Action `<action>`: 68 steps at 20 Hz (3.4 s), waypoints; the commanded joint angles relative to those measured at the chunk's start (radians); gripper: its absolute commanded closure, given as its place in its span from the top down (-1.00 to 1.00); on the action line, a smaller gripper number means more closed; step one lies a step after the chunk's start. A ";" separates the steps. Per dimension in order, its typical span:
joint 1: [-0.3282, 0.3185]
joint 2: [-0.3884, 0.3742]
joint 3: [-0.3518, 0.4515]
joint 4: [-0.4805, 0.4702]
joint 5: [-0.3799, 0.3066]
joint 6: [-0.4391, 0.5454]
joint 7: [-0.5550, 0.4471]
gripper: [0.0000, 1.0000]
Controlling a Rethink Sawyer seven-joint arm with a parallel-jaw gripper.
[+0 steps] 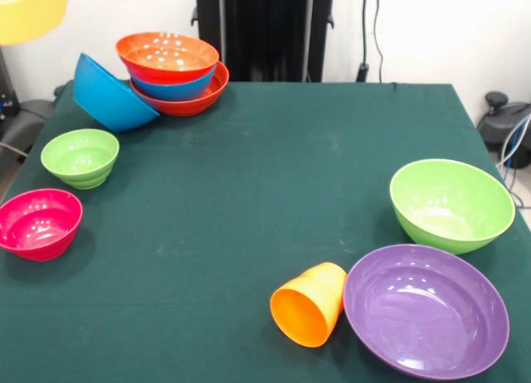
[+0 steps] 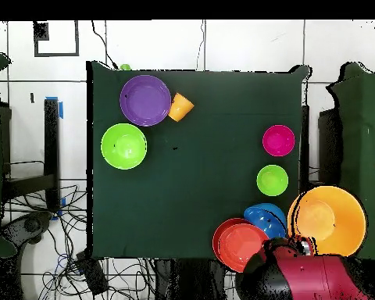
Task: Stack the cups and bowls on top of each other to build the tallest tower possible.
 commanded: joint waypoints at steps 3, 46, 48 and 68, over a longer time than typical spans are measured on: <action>-0.090 -0.022 0.001 0.044 0.165 -0.088 -0.034 -1.00; 0.557 0.095 -0.353 0.162 0.064 -0.128 0.584 -1.00; 0.548 0.162 -0.397 0.139 -0.015 -0.184 0.632 -1.00; 0.682 0.350 -0.542 0.058 -0.055 -0.295 0.685 -1.00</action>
